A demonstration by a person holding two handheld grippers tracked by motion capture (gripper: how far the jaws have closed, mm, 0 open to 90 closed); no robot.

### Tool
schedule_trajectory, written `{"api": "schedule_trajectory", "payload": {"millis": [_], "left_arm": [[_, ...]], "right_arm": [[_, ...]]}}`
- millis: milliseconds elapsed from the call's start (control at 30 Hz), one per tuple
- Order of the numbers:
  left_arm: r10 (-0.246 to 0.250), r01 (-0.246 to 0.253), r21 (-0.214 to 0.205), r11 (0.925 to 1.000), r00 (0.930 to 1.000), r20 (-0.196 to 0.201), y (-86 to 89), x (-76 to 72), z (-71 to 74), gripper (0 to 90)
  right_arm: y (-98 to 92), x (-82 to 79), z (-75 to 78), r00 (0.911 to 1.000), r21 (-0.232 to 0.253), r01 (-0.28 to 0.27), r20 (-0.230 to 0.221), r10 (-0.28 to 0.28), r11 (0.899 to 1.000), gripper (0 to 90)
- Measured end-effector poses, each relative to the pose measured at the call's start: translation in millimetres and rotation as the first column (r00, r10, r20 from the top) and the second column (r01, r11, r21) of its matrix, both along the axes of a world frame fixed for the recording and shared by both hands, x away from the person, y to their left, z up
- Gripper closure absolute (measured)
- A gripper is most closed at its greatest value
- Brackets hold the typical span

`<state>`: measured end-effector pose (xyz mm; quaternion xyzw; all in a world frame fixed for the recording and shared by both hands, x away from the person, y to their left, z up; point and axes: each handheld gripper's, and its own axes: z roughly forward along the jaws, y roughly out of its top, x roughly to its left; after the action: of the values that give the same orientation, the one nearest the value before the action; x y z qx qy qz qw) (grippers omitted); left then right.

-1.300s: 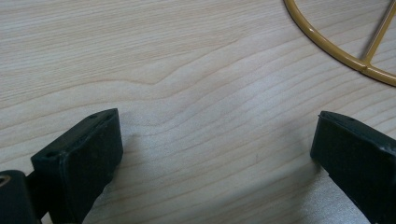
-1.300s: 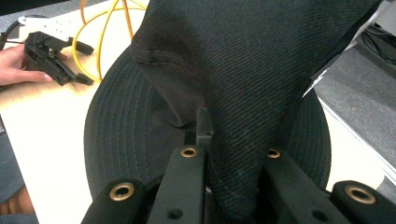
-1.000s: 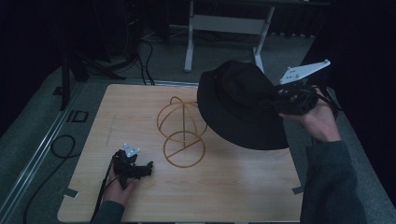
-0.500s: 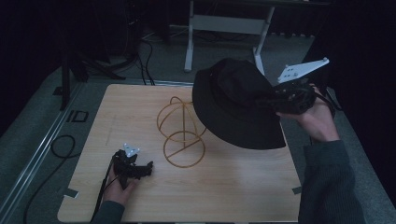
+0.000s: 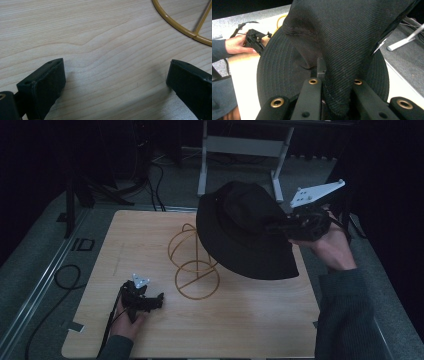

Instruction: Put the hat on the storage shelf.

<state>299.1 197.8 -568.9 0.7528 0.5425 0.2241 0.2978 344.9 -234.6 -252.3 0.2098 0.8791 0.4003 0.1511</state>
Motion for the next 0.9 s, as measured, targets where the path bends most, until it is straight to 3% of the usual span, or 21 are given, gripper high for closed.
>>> {"api": "schedule_trajectory", "payload": {"millis": [500,900], "left_arm": [[0.001,-0.001,-0.001,1.0000,1.0000,0.001,-0.1,0.0,-0.1,2.6],[0.001,-0.001,-0.002,1.0000,1.0000,0.001,-0.1,0.0,-0.1,2.6]], "right_arm": [[24.9,1.8,-0.9,0.9993,-0.012,-0.036,-0.004,0.036,0.999,86.7],[52.3,9.7,-12.7,0.9980,-0.023,-0.059,-0.023,0.058,0.998,86.6]]}}
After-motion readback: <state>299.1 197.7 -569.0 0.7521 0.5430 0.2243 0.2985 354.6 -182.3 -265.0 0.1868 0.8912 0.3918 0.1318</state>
